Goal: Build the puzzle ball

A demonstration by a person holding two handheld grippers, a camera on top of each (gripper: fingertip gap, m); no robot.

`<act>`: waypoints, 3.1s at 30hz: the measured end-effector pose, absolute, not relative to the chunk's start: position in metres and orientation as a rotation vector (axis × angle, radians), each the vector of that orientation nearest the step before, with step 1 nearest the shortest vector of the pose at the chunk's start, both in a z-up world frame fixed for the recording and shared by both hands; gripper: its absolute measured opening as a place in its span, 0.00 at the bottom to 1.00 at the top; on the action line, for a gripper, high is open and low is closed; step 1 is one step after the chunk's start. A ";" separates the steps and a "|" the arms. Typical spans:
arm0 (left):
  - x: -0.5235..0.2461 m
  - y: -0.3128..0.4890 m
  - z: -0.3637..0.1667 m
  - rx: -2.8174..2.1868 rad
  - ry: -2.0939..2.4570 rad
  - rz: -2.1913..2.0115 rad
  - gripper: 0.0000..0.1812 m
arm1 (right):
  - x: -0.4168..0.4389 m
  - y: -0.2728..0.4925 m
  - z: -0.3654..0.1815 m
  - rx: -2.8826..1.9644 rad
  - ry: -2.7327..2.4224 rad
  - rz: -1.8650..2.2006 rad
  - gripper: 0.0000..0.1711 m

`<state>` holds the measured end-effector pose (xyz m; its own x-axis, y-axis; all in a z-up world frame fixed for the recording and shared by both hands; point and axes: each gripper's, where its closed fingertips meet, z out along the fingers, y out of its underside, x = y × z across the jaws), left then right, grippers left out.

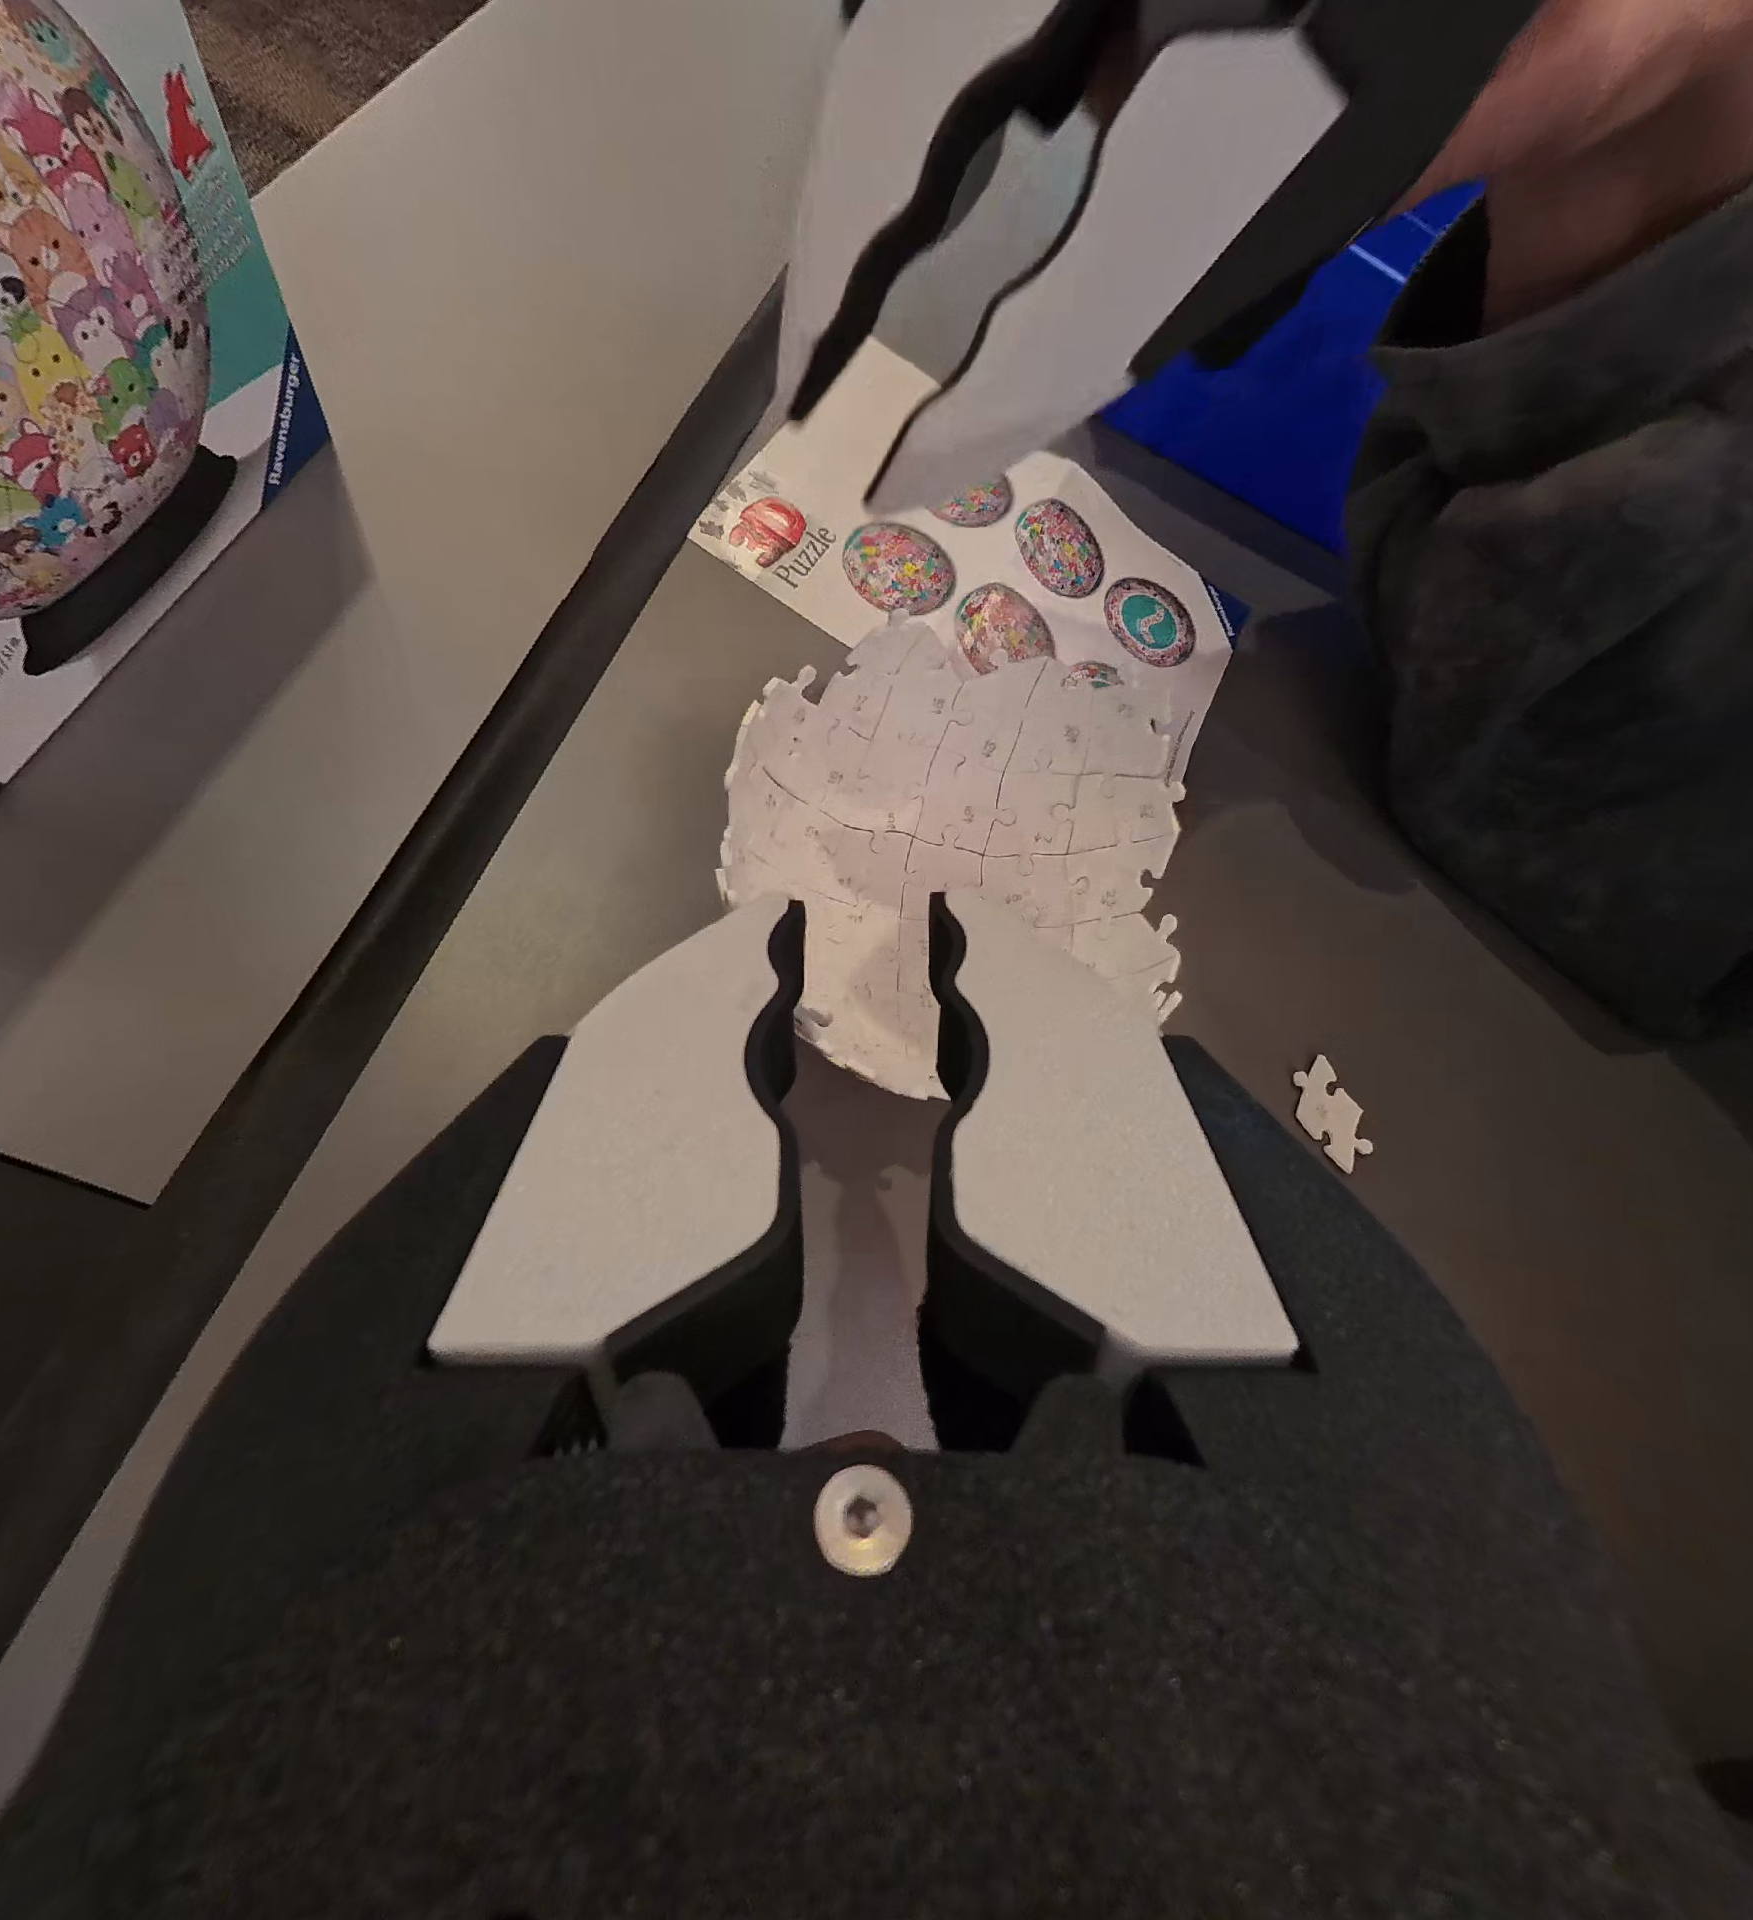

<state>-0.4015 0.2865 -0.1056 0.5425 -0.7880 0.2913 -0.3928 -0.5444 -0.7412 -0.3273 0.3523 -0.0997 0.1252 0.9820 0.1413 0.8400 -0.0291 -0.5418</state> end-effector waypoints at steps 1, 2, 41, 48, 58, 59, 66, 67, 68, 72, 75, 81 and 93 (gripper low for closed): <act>-0.401 0.286 -0.104 -2.162 0.951 -0.823 0.12 | -0.324 0.352 -0.087 -1.884 -1.687 0.358 0.10; -0.401 0.286 -0.101 -2.161 0.952 -0.808 0.12 | -0.322 0.349 -0.073 -1.855 -1.616 0.360 0.08; -0.428 0.189 -0.086 -2.089 0.401 -0.573 0.13 | -0.320 0.235 -0.162 -1.828 -0.958 0.581 0.00; -0.430 0.226 -0.085 -2.093 0.418 -0.642 0.14 | -0.320 0.247 -0.171 -1.865 -0.985 0.589 0.00; -0.447 0.281 -0.095 -2.107 0.297 -0.746 0.14 | -0.319 0.268 -0.175 -1.847 -1.088 0.586 0.00; -0.448 0.285 -0.100 -2.117 0.293 -0.754 0.13 | -0.319 0.269 -0.175 -1.840 -1.101 0.582 0.00; -0.455 0.312 -0.145 -2.190 0.276 -0.771 0.11 | -0.324 0.262 -0.157 -1.740 -1.197 0.583 0.00; -0.454 0.316 -0.149 -2.192 0.287 -0.779 0.11 | -0.325 0.260 -0.147 -1.704 -1.204 0.585 0.00; -0.454 0.321 -0.152 -2.194 0.303 -0.785 0.10 | -0.326 0.258 -0.135 -1.655 -1.218 0.580 0.00; -0.446 0.335 -0.162 -2.213 0.426 -0.884 0.05 | -0.337 0.266 -0.088 -1.229 -1.445 0.285 0.00; -0.435 0.343 -0.168 -2.243 0.507 -0.991 0.00 | -0.343 0.286 -0.100 -1.092 -1.712 -0.056 0.00; -0.419 0.353 -0.178 -2.310 0.623 -1.137 0.00 | -0.363 0.309 -0.137 -0.965 -1.982 -0.269 0.00; -0.393 0.345 -0.192 -2.316 0.886 -1.177 0.00 | -0.382 0.322 -0.164 -0.946 -2.091 -0.366 0.00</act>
